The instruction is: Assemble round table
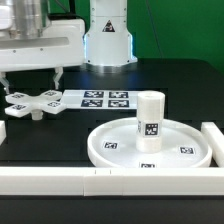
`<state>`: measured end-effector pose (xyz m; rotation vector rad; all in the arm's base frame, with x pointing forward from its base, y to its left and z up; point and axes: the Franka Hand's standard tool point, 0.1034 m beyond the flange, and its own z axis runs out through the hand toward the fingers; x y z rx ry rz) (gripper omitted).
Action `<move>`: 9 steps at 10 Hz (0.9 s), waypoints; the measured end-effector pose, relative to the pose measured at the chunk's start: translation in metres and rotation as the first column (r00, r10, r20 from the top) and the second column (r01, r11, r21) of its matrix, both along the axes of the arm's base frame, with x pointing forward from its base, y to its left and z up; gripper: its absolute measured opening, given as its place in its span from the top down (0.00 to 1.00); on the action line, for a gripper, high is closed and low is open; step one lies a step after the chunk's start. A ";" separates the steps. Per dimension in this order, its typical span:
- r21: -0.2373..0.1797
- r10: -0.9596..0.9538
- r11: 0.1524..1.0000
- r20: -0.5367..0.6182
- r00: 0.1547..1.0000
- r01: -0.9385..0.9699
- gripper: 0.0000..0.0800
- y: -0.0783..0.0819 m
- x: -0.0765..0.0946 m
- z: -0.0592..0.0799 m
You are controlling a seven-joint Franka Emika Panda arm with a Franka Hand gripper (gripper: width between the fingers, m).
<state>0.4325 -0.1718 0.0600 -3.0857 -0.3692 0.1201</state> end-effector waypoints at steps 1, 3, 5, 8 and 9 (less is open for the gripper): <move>-0.002 0.005 1.000 0.003 1.000 -0.005 0.19 0.001 0.001 0.000; -0.002 0.004 1.000 0.002 1.000 -0.004 0.19 0.001 0.001 -0.001; 0.042 0.006 0.999 -0.047 0.999 -0.004 0.19 -0.002 -0.004 -0.002; 0.066 -0.007 0.998 -0.080 0.997 0.012 0.19 -0.008 -0.008 -0.001; 0.064 -0.004 0.998 -0.078 0.997 0.010 0.19 -0.007 -0.007 -0.002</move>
Offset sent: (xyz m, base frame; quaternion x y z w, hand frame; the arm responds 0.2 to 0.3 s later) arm 0.0000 0.0000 0.0000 0.0000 0.0000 0.0000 1.0000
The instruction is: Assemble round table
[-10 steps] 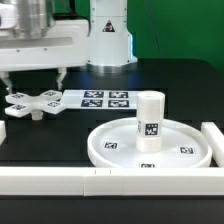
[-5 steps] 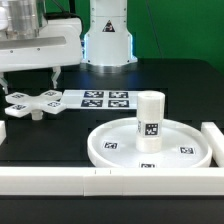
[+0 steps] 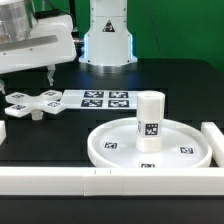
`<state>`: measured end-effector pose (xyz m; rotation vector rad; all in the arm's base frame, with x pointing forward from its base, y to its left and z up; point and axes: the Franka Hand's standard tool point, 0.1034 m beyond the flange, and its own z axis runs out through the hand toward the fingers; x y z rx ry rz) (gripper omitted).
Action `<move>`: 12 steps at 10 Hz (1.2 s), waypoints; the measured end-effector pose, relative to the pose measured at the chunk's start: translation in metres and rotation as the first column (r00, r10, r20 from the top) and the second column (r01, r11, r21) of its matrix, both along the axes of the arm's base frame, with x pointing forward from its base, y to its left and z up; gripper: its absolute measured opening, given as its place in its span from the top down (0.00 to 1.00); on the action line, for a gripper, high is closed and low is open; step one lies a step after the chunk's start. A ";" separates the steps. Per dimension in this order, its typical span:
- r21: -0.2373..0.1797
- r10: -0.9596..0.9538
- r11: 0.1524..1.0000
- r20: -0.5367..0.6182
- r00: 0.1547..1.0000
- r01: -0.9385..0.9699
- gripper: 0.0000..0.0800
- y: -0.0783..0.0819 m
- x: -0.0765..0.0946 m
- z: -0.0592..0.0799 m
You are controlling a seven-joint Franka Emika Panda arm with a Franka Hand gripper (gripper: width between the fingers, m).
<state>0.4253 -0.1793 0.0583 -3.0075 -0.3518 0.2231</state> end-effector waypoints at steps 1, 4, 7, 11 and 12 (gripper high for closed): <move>0.000 0.000 1.000 -0.001 1.000 0.000 0.19 0.000 0.000 0.000; -0.027 -0.051 0.998 0.015 0.999 0.051 0.19 0.000 0.007 -0.004; -0.029 -0.060 0.998 0.015 0.998 0.060 0.19 0.000 0.008 -0.004; -0.029 -0.146 0.989 0.023 0.989 0.147 0.19 0.002 -0.012 -0.017; -0.033 -0.133 0.990 0.030 0.991 0.134 0.19 0.003 -0.012 -0.019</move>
Offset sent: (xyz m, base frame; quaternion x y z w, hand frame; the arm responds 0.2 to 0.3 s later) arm 0.0175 0.0011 -0.0049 -0.0201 0.0257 0.0601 0.9977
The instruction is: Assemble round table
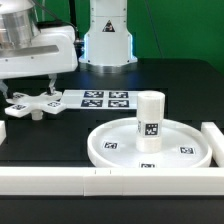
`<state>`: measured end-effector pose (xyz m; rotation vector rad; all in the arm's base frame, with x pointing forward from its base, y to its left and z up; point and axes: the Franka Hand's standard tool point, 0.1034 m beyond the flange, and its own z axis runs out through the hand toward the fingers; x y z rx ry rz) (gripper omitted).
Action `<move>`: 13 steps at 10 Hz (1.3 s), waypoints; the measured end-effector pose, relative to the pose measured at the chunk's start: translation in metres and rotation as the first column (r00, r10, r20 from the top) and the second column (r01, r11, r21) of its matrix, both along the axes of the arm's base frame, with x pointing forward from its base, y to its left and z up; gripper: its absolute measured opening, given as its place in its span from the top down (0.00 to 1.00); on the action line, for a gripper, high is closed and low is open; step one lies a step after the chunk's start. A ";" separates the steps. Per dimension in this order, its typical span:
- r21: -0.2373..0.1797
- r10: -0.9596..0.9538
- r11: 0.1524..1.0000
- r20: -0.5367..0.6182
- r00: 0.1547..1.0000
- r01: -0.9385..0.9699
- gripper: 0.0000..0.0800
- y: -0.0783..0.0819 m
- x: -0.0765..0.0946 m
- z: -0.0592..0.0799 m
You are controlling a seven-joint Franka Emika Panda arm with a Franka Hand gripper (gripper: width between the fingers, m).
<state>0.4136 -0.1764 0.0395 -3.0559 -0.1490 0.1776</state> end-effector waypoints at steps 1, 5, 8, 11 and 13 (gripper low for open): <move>0.000 0.003 1.000 0.000 1.000 -0.003 0.19 0.002 0.001 -0.001; -0.001 0.024 1.000 0.003 1.000 -0.024 0.19 0.009 0.006 0.000; -0.001 0.024 1.000 -0.005 1.000 -0.024 0.19 0.009 0.004 -0.004; 0.000 0.023 1.000 -0.015 1.000 -0.023 0.19 0.008 0.001 -0.008; 0.000 0.023 1.000 -0.015 1.000 -0.023 0.19 0.009 0.001 -0.008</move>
Offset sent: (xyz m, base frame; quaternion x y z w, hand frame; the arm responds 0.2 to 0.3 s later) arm 0.0117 0.0025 0.0043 -0.0172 -0.0002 -0.0285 0.9994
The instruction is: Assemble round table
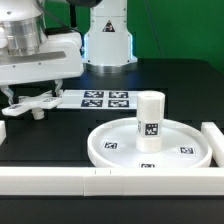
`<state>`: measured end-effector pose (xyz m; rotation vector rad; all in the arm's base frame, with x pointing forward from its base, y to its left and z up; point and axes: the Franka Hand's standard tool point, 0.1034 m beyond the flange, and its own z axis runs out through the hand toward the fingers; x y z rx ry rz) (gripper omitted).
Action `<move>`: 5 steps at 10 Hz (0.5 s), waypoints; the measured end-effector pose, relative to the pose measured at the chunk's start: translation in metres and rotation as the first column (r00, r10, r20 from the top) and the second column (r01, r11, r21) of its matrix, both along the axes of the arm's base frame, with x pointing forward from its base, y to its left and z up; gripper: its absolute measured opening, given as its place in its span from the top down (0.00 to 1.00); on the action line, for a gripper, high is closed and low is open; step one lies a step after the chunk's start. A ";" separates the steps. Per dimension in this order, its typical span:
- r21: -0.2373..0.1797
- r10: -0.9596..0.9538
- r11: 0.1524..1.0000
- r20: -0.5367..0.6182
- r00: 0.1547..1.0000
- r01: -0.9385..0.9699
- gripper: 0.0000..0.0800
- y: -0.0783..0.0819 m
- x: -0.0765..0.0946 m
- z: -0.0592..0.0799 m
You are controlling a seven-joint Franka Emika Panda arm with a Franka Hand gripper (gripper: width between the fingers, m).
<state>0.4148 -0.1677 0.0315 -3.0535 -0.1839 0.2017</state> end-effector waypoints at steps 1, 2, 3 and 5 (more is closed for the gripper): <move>0.000 0.002 1.000 0.002 1.000 -0.002 0.19 0.000 0.001 0.000; 0.000 0.003 1.000 0.004 1.000 -0.003 0.19 0.000 0.004 0.002; 0.004 0.002 1.000 0.003 1.000 -0.002 0.19 -0.001 0.007 0.003; 0.010 0.000 1.000 -0.001 1.000 0.000 0.19 -0.003 0.012 0.005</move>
Offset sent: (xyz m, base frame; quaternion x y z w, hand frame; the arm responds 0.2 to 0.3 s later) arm 0.0157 -0.0041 0.0042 0.0287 -0.0155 -0.0040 0.9995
